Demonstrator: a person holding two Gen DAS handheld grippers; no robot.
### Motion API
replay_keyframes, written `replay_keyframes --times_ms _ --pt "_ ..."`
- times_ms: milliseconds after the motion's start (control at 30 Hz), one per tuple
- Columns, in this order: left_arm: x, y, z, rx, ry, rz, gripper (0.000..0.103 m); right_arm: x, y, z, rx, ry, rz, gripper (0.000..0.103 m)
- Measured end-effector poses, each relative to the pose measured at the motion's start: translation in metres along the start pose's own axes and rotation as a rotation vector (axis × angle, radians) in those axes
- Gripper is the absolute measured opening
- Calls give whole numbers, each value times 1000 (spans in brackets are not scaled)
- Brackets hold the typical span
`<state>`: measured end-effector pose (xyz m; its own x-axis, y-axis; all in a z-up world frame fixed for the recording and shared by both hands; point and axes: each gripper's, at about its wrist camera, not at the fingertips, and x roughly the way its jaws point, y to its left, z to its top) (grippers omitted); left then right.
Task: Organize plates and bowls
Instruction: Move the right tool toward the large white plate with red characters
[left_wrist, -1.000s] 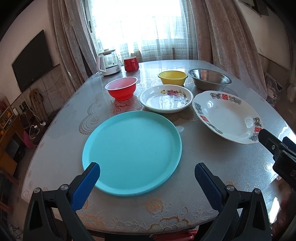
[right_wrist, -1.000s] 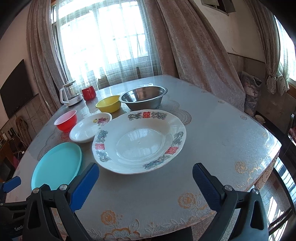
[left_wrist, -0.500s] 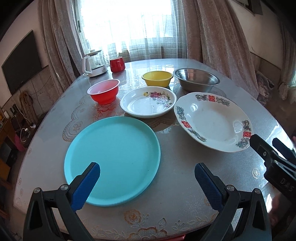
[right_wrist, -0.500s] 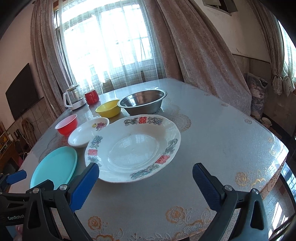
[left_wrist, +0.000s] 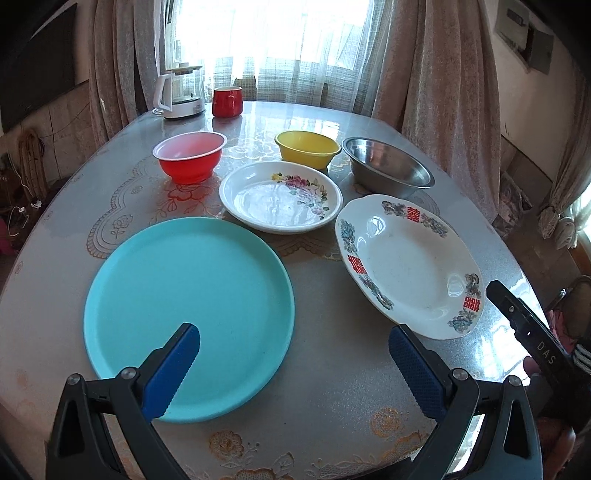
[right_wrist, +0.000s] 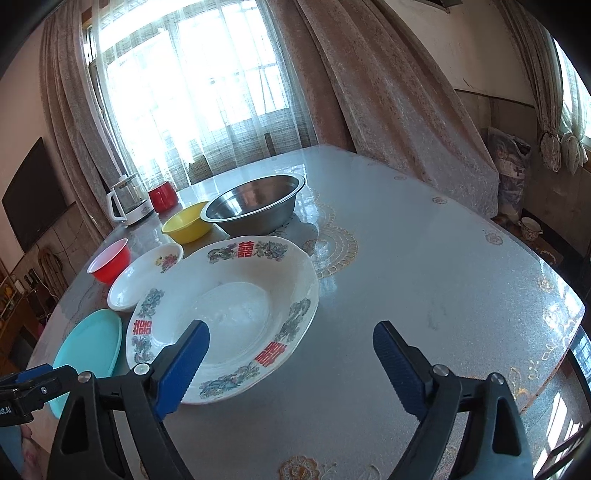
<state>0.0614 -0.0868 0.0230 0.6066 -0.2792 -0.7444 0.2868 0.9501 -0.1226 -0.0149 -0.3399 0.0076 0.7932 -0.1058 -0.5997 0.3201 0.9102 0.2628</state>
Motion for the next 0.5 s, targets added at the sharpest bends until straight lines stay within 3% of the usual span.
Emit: replay_keyframes --times_ms 100,367,500 --pt "-1 8 -1 15 -41 51 103 0 3 -3 -13 -4 23 92" --pt "7 20 7 3 -45 48 103 16 -1 1 51 56 42 85" --pt "2 53 10 -44 -82 131 103 -2 7 -4 33 22 97 82"
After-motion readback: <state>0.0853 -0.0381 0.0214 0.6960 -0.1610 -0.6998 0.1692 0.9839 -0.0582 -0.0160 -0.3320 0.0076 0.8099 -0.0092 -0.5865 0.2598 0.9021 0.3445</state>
